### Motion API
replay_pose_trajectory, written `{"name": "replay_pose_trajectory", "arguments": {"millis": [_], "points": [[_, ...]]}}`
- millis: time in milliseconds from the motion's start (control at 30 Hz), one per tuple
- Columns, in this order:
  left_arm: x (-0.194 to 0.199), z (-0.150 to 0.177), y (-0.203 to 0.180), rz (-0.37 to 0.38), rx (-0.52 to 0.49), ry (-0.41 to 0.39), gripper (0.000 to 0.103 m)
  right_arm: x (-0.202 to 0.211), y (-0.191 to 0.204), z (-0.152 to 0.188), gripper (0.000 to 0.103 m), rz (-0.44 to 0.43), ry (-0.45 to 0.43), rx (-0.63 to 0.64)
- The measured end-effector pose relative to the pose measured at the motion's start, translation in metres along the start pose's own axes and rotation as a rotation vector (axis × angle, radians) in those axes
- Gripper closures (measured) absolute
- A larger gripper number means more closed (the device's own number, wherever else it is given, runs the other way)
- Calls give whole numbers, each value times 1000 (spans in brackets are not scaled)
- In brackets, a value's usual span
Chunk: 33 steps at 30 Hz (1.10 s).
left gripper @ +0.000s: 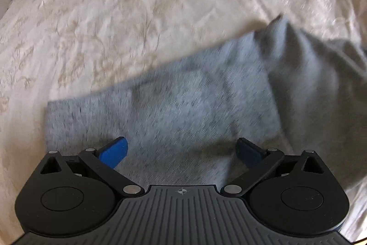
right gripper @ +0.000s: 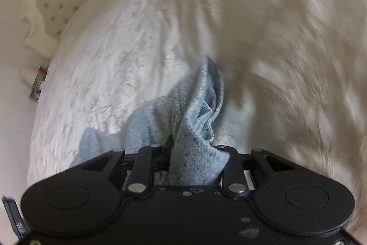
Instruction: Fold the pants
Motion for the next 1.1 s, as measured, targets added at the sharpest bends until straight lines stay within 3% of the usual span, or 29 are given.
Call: {"name": "replay_pose_trajectory", "arguments": {"millis": [200,333,433,667,733,767,800,967,1100], "points": [[-15,-21,-6,-26,50,-11,1,20,28,-11,79,-16,6,51],[-37,-33,-18,-19,-9,21,0,25,43,-14,79,-27,-7,61],[-26,-37,-16,-13,-3,2,1,26,49,-15,80,-27,-11,67],[16,12,-41,-1,-59,-74,1,27,54,-15,80,-14,-20,72],[4,22,-48,58,-91,-21,1,27,56,-14,80,-9,-24,79],[-7,27,-49,130,-79,32,1,27,59,-14,80,-6,-27,84],[-13,30,-50,134,-81,42,1,28,63,-14,80,-3,-31,93],[4,24,-35,185,-70,-24,1,43,97,-9,81,18,-73,162],[32,25,0,232,-17,-104,1,60,152,5,81,7,-114,246]]}}
Point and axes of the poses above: each gripper's, at about its wrist camera, not at the fingertips, and x roughly against the way its jaws point, y to its left, z to its underside, the point moved 1 cm from there along -x, roughly the way its jaws point, and after that the axes turned 2 degrees about -x, right-handed, at the moved point
